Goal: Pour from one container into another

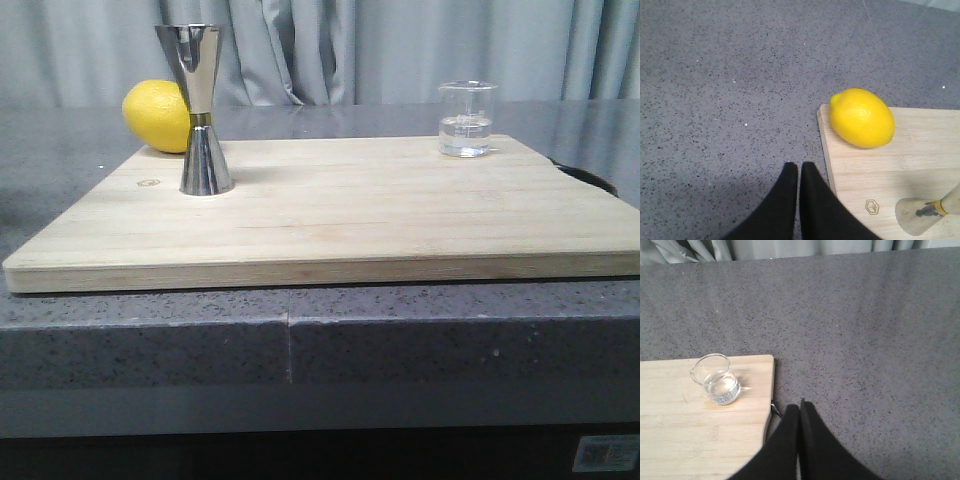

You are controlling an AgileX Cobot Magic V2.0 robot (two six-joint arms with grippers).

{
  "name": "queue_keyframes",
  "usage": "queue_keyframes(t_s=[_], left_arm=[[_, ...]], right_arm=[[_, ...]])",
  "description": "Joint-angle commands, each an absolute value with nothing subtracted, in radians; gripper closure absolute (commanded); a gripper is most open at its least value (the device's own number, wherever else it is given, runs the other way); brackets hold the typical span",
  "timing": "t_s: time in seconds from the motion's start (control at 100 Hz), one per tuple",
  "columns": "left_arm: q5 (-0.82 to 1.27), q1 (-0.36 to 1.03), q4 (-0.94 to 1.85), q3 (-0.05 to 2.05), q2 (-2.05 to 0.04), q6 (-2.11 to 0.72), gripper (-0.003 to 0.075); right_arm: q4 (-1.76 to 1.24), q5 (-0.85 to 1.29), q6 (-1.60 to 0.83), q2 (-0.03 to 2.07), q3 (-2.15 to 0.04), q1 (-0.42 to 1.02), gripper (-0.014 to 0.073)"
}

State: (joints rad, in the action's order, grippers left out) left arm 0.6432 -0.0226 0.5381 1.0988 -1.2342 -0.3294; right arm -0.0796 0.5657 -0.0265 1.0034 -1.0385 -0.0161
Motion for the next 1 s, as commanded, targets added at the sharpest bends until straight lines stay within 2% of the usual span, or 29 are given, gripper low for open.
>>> queue_keyframes(t_s=[0.0,0.99], left_arm=[[0.575,-0.016,0.554,1.133,-1.216,-0.335,0.0739],[0.498,-0.016,0.624,1.133,-1.216,-0.335,0.0739]], right_arm=[[-0.074,0.491,-0.028,0.994,-1.073,-0.016,0.0662],[-0.074,0.438,-0.028,0.994,-1.073,-0.016,0.0662]])
